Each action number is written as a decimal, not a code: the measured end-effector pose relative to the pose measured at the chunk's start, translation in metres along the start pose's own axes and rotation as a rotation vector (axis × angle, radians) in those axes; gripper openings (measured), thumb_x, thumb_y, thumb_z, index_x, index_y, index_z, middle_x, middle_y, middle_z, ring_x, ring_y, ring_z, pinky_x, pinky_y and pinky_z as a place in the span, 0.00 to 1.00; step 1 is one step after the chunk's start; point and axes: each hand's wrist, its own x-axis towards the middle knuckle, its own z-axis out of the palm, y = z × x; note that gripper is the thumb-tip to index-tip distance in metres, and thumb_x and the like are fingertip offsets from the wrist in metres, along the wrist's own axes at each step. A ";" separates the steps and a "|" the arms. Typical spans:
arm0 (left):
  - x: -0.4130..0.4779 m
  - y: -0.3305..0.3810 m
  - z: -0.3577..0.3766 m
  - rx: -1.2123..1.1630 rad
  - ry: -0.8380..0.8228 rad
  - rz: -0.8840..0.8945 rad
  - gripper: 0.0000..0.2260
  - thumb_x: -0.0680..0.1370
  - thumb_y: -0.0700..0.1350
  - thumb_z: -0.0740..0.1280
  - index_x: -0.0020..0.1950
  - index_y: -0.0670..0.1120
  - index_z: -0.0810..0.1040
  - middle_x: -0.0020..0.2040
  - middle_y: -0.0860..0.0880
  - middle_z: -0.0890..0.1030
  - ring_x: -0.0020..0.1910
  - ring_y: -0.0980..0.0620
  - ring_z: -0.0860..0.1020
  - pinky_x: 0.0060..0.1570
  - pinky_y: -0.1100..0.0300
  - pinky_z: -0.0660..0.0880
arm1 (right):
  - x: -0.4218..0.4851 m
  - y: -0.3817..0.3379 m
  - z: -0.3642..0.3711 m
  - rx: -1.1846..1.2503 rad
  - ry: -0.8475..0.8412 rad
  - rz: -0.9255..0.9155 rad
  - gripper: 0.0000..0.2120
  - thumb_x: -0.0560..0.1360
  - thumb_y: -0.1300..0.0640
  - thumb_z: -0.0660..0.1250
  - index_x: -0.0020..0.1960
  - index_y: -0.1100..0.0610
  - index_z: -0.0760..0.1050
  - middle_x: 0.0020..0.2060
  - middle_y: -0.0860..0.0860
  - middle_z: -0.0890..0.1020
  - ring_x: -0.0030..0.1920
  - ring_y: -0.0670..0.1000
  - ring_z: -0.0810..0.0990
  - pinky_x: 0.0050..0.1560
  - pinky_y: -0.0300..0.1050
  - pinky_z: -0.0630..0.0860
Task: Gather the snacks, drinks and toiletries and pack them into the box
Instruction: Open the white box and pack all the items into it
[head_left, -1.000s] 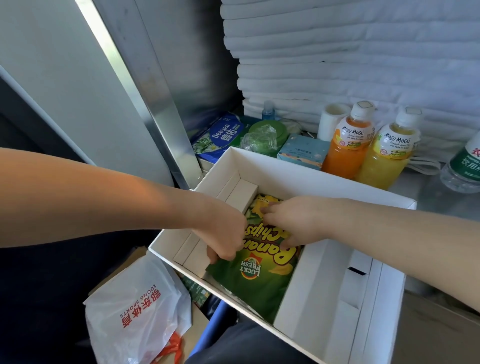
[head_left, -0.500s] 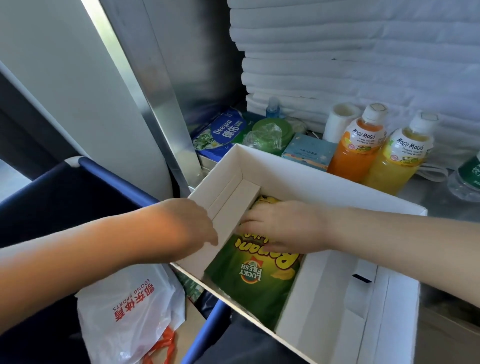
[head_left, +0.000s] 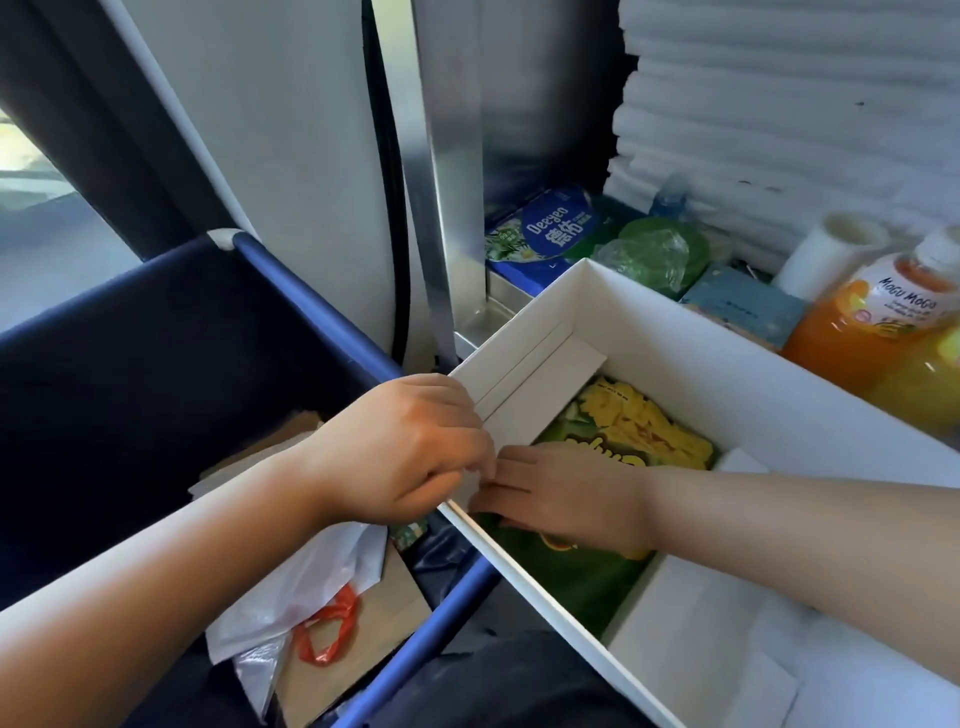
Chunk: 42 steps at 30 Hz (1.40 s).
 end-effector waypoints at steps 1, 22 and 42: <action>0.000 -0.001 0.002 -0.007 0.032 0.002 0.14 0.72 0.39 0.56 0.41 0.43 0.82 0.36 0.48 0.81 0.38 0.45 0.78 0.46 0.52 0.75 | 0.000 0.001 0.000 -0.010 0.010 -0.019 0.14 0.77 0.62 0.61 0.62 0.59 0.75 0.55 0.56 0.78 0.48 0.55 0.77 0.45 0.50 0.76; 0.004 -0.002 0.005 -0.029 0.022 0.002 0.16 0.71 0.39 0.55 0.42 0.43 0.83 0.36 0.48 0.81 0.37 0.46 0.78 0.45 0.52 0.75 | -0.004 0.005 0.015 -0.006 -0.110 -0.161 0.20 0.76 0.63 0.64 0.67 0.64 0.70 0.62 0.59 0.75 0.62 0.59 0.73 0.58 0.53 0.75; 0.078 0.027 0.025 -0.117 -0.928 -0.061 0.23 0.80 0.59 0.53 0.74 0.64 0.53 0.77 0.57 0.40 0.76 0.53 0.46 0.72 0.50 0.49 | -0.056 0.052 -0.008 -0.114 -0.561 0.811 0.40 0.67 0.60 0.73 0.70 0.56 0.52 0.64 0.61 0.63 0.56 0.62 0.74 0.51 0.55 0.77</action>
